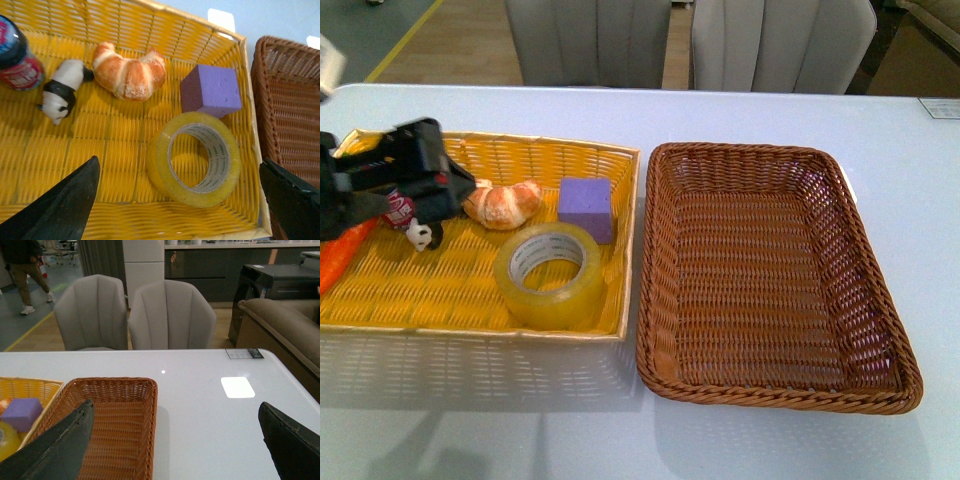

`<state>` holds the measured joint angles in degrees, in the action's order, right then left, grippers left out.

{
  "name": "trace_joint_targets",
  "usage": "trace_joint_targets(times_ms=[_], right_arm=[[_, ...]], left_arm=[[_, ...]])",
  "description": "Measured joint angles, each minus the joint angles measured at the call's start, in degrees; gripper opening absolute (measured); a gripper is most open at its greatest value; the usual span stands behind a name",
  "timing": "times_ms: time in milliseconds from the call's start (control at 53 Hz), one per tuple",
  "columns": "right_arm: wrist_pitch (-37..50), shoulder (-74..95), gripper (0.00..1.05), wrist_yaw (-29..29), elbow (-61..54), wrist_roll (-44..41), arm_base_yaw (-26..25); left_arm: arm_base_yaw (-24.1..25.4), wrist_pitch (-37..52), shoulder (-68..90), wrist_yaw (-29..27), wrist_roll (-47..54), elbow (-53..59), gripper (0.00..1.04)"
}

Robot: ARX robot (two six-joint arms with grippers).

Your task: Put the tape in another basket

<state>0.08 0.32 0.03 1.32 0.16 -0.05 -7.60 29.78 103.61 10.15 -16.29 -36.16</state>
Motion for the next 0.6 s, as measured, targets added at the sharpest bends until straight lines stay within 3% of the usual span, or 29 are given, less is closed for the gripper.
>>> trace_joint_targets(times_ms=[604], right_arm=[[0.0,0.0,0.96,-0.02,0.0,0.0,0.0]], left_arm=[[-4.76,-7.52,23.76,-5.01,5.38,-19.15,0.96]])
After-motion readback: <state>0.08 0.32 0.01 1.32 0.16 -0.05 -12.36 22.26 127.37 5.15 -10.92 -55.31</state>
